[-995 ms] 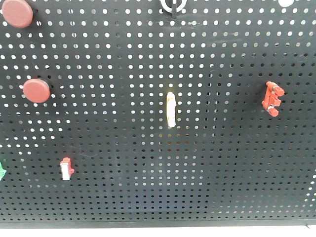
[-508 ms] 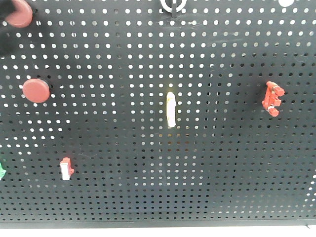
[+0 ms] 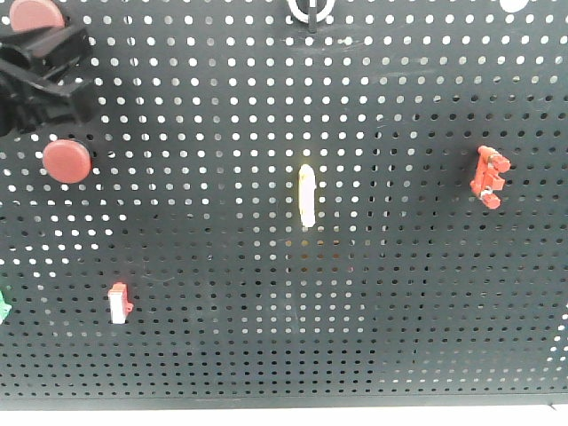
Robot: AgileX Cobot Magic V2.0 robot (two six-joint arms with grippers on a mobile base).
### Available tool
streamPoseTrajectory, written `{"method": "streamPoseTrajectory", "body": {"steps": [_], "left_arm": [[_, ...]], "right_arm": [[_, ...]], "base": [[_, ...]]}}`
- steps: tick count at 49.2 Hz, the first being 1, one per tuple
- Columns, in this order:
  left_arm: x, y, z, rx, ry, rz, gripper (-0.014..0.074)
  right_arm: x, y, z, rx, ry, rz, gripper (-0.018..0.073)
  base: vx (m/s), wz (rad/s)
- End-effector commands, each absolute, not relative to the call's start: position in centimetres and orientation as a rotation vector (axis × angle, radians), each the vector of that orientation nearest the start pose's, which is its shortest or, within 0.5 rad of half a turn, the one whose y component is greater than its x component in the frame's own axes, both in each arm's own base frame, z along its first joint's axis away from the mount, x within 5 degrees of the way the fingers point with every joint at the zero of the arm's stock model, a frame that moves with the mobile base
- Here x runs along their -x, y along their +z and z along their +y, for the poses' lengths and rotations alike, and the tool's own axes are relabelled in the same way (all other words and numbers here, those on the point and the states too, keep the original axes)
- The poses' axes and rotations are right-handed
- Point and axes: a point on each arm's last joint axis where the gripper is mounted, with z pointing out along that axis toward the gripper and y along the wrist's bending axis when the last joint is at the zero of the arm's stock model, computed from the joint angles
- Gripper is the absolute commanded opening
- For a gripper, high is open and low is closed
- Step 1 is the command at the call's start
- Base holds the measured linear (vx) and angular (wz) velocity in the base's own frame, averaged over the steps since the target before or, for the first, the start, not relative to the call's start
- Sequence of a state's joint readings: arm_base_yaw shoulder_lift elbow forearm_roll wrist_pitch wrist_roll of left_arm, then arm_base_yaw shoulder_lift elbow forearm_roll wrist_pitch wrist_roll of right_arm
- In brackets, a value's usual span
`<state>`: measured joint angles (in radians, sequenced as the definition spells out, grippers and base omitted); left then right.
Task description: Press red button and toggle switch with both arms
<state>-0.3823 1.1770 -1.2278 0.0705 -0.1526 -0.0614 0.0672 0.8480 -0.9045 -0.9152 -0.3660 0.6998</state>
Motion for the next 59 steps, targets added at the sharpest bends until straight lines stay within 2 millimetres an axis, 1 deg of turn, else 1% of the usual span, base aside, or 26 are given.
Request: {"method": "streamPoseTrajectory", "body": {"steps": [1, 3, 7, 12, 17, 22, 27, 31, 33, 37, 44, 45, 49, 59], "left_arm": [[-22.8, 50.6, -9.1, -0.215, -0.356, 1.114, 0.0002], [-22.3, 50.8, -9.2, -0.221, -0.366, 1.109, 0.0002], [-20.7, 51.6, -9.1, -0.232, -0.385, 1.088, 0.0002], [-18.6, 52.4, -8.3, -0.248, -0.361, 1.094, 0.0002], [-16.5, 52.7, -7.3, -0.292, -0.288, 1.133, 0.0002], [-14.7, 53.2, -6.3, -0.296, -0.266, 1.134, 0.0002], [-13.0, 53.7, -5.6, -0.288, -0.265, 1.116, 0.0002], [-12.1, 53.8, -5.2, -0.284, -0.265, 1.109, 0.0002], [-11.9, 53.9, -5.0, -0.284, -0.264, 1.112, 0.0002], [-11.6, 53.8, -4.9, -0.284, -0.263, 1.122, 0.0002], [-11.5, 53.7, -4.9, -0.285, -0.262, 1.137, 0.0002], [-11.5, 53.7, -4.9, -0.285, -0.263, 1.136, 0.0002], [-11.5, 53.7, -4.9, -0.284, -0.264, 1.137, 0.0002], [-11.5, 53.7, -4.9, -0.284, -0.264, 1.138, 0.0002]], "right_arm": [[-16.1, 46.3, 3.8, 0.400, 0.090, 1.087, 0.0000], [-16.1, 46.3, 3.8, 0.401, 0.088, 1.088, 0.0000], [-16.1, 46.3, 3.8, 0.405, 0.084, 1.089, 0.0000], [-16.1, 46.3, 3.8, 0.406, 0.084, 1.088, 0.0000], [-16.1, 46.2, 3.9, 0.422, 0.079, 1.085, 0.0000], [-16.3, 46.1, 4.3, 0.485, 0.064, 1.070, 0.0000], [-16.7, 45.9, 4.8, 0.517, 0.124, 1.055, 0.0000], [-17.4, 45.7, 5.3, 0.538, 0.196, 1.045, 0.0000], [-17.7, 45.7, 5.5, 0.550, 0.211, 1.043, 0.0000], [-18.4, 46.4, 5.7, 0.560, 0.241, 1.039, 0.0000], [-19.3, 48.6, 6.2, 0.580, 0.293, 1.019, 0.0000], [-19.9, 50.0, 7.5, 0.595, 0.359, 1.044, 0.0000], [-20.4, 50.1, 9.3, 0.618, 0.389, 1.080, 0.0000], [-20.8, 50.6, 13.3, 0.557, 0.416, 1.165, 0.0000]], "base": [[0.00, 0.00], [0.00, 0.00], [0.00, 0.00], [0.00, 0.00], [0.00, 0.00], [0.00, 0.00], [0.00, 0.00], [0.00, 0.00], [0.00, 0.00], [0.00, 0.00], [0.00, 0.00], [0.00, 0.00], [0.00, 0.00], [0.00, 0.00]]}}
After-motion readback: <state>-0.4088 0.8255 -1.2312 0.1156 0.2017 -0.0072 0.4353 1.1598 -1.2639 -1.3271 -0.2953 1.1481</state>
